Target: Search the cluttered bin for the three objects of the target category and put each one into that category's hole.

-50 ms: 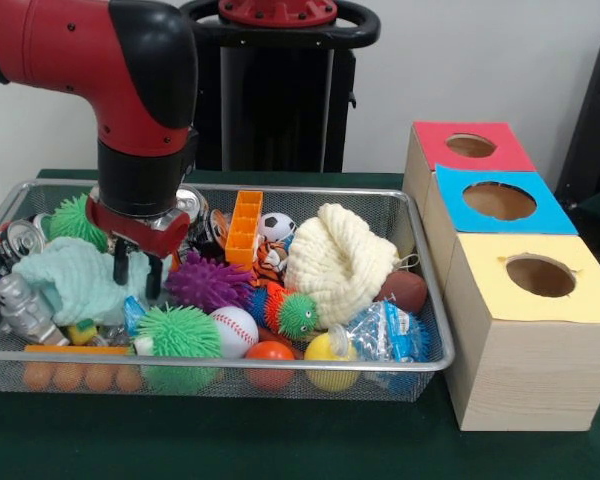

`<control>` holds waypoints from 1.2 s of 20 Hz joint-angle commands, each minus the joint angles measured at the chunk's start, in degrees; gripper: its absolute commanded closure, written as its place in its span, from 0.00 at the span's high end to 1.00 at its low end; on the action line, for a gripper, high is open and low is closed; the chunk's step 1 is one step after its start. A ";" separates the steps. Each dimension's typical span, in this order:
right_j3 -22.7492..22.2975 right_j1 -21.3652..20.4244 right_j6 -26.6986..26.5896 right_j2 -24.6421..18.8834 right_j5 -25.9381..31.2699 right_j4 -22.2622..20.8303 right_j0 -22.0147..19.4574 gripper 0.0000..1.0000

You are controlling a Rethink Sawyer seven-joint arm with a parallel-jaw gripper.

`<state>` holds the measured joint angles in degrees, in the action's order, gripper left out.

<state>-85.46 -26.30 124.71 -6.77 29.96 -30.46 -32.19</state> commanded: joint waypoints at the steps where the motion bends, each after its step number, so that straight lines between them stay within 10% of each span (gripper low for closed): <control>1: -3.60 1.28 -2.32 1.13 -3.73 -5.30 0.15 0.00; 22: -7.18 -0.39 0.85 1.14 -3.90 -2.97 2.81 0.00; 23: -7.18 -0.36 0.59 1.18 -4.51 -3.16 2.77 1.00; 24: -7.17 -0.37 0.51 1.18 -4.53 -3.19 2.78 1.00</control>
<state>-87.77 -26.91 124.71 -4.67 29.57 -31.38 -29.98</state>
